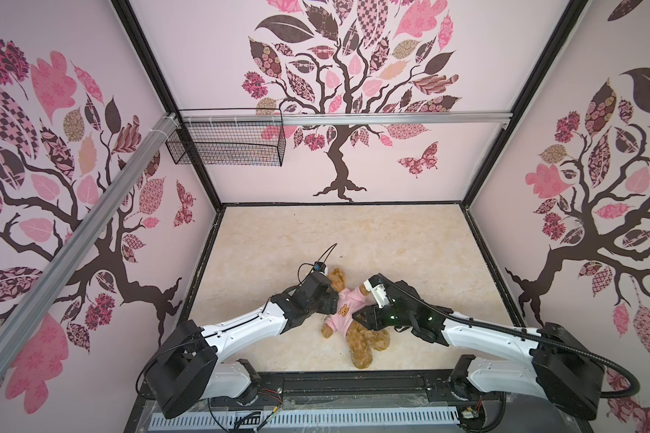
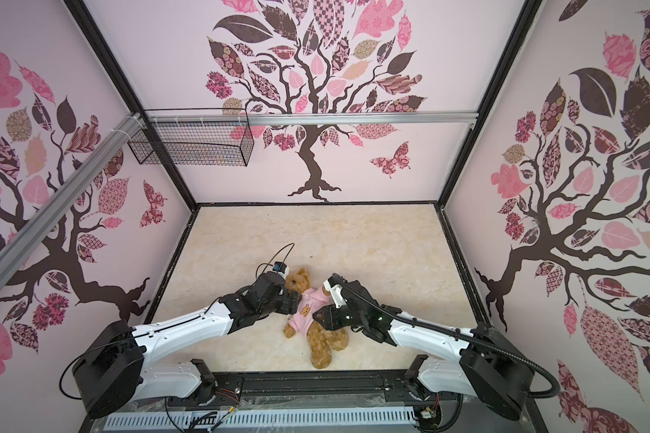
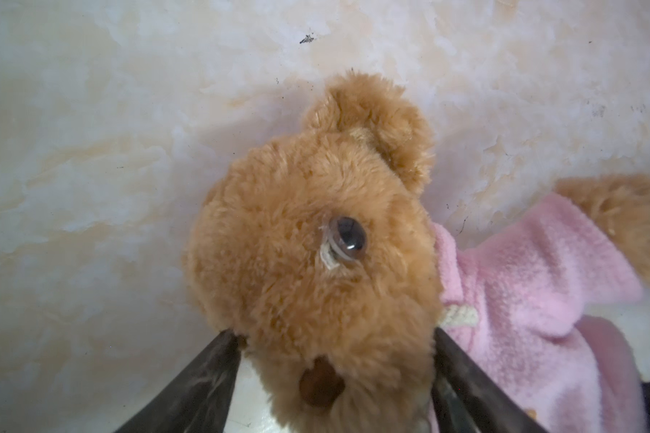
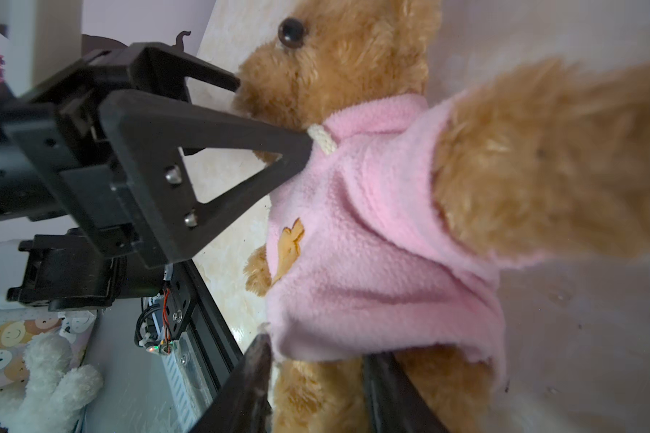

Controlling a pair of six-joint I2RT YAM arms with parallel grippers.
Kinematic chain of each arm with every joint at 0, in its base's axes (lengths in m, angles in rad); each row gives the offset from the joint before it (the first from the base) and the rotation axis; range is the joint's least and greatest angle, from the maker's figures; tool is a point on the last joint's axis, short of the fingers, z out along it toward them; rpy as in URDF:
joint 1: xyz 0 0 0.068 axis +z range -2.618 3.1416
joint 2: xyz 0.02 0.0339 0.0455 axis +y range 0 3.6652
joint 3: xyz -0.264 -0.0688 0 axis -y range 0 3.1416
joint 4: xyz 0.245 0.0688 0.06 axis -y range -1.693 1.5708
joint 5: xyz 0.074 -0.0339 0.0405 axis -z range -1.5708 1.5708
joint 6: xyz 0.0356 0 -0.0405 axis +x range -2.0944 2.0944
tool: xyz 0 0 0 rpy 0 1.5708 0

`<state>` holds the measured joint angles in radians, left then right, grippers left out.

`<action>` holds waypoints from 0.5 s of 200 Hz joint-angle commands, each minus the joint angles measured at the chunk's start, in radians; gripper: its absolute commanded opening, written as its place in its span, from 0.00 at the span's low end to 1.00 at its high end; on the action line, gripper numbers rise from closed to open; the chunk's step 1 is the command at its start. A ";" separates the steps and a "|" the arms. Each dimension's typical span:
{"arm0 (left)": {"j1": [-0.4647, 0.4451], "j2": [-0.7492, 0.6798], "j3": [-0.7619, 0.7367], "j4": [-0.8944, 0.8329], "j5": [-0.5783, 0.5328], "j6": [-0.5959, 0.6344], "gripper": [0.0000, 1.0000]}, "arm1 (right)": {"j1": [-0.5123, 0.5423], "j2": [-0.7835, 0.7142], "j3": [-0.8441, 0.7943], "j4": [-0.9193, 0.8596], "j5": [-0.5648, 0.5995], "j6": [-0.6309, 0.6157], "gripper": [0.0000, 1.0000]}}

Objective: Dress the teddy bear

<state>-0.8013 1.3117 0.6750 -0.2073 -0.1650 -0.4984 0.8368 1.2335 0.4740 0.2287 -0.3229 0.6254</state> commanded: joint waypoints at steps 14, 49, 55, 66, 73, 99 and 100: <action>-0.001 0.004 -0.023 0.047 -0.038 -0.020 0.79 | 0.006 0.052 -0.020 0.164 0.031 0.097 0.29; 0.010 -0.012 -0.028 0.057 -0.099 -0.025 0.79 | 0.004 0.019 -0.064 0.218 0.087 0.122 0.09; 0.018 -0.017 -0.028 0.059 -0.099 -0.028 0.79 | 0.004 0.009 -0.073 0.217 0.093 0.119 0.07; 0.030 -0.024 -0.024 0.062 -0.097 -0.028 0.79 | 0.003 -0.008 -0.085 0.211 0.099 0.116 0.03; 0.039 -0.028 -0.019 0.065 -0.093 -0.031 0.79 | 0.003 -0.017 -0.090 0.202 0.100 0.112 0.02; 0.080 -0.021 -0.010 0.093 -0.058 -0.042 0.79 | 0.003 -0.049 -0.108 0.175 0.094 0.099 0.00; 0.081 -0.019 -0.009 0.093 -0.058 -0.042 0.79 | 0.003 -0.049 -0.109 0.175 0.093 0.098 0.00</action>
<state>-0.7517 1.2984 0.6716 -0.1566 -0.2237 -0.5270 0.8368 1.2282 0.3794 0.4156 -0.2485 0.7341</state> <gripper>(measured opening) 0.793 0.051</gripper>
